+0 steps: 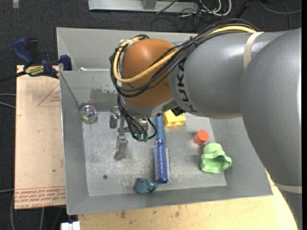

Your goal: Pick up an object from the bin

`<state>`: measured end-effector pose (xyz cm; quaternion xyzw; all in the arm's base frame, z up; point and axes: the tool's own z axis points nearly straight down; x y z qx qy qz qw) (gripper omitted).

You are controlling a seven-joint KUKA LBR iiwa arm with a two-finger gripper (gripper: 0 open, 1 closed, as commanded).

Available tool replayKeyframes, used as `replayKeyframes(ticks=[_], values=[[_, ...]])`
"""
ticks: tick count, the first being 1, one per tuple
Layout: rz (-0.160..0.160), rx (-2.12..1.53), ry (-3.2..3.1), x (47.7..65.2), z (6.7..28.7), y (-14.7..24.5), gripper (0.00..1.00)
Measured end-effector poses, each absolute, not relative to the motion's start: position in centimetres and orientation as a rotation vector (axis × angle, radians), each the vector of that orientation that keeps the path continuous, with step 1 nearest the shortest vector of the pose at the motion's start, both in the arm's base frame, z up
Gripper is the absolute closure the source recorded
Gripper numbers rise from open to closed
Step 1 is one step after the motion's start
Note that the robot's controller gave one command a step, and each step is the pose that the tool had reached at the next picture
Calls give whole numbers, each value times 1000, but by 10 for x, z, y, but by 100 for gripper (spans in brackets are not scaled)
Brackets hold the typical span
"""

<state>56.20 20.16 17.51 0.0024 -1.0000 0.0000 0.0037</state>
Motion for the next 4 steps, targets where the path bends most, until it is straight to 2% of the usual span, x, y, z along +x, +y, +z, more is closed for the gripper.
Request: replayKeyframes(ticks=[1, 2, 3, 4], values=[[3, 258, -3124, 494, 112, 151, 0], [3, 148, -3138, 491, 80, 62, 0], [-3, 578, -3107, 488, 73, 53, 0], [-3, 575, -3089, 483, 71, 52, 100]])
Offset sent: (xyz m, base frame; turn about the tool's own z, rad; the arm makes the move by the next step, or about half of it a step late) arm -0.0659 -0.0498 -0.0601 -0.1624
